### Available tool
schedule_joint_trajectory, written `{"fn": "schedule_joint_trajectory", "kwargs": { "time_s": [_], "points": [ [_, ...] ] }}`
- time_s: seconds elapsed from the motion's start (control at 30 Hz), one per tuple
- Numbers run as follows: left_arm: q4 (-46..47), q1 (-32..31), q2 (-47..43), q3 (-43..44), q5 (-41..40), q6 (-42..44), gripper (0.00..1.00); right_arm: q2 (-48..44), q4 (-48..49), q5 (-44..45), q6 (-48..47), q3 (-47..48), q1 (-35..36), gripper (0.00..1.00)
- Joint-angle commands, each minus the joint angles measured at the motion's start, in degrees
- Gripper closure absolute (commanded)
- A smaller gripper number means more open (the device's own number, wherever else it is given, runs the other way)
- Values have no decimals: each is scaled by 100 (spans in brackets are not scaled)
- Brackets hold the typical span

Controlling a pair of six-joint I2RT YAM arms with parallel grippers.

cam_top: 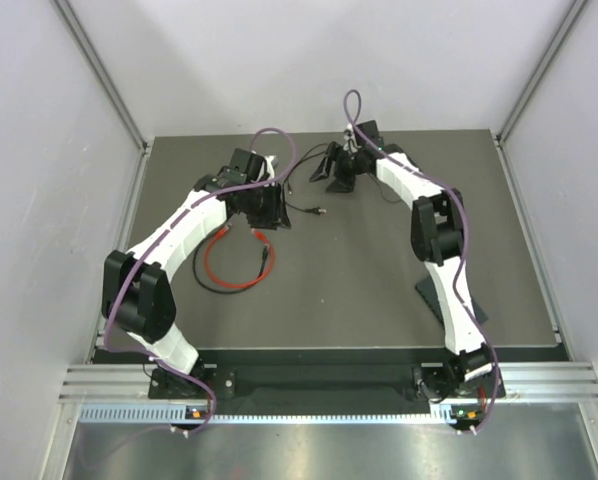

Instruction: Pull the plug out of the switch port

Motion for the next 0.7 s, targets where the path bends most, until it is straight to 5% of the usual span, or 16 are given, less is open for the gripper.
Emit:
{"fn": "schedule_joint_trajectory", "kwargs": {
  "time_s": [0.0, 0.23, 0.43, 0.67],
  "points": [
    [-58, 28, -121, 167, -46, 158, 53, -1180, -948, 403, -616, 112, -311, 33],
    [57, 28, 20, 114, 59, 255, 53, -3166, -2540, 1852, -1022, -1597, -758, 26],
    [144, 28, 82, 140, 130, 246, 53, -5284, -3175, 1977, -285, -4119, -1865, 25],
    [66, 28, 222, 316, 182, 272, 53, -7376, -3798, 2073, 16, -5748, -3271, 21]
  ]
}}
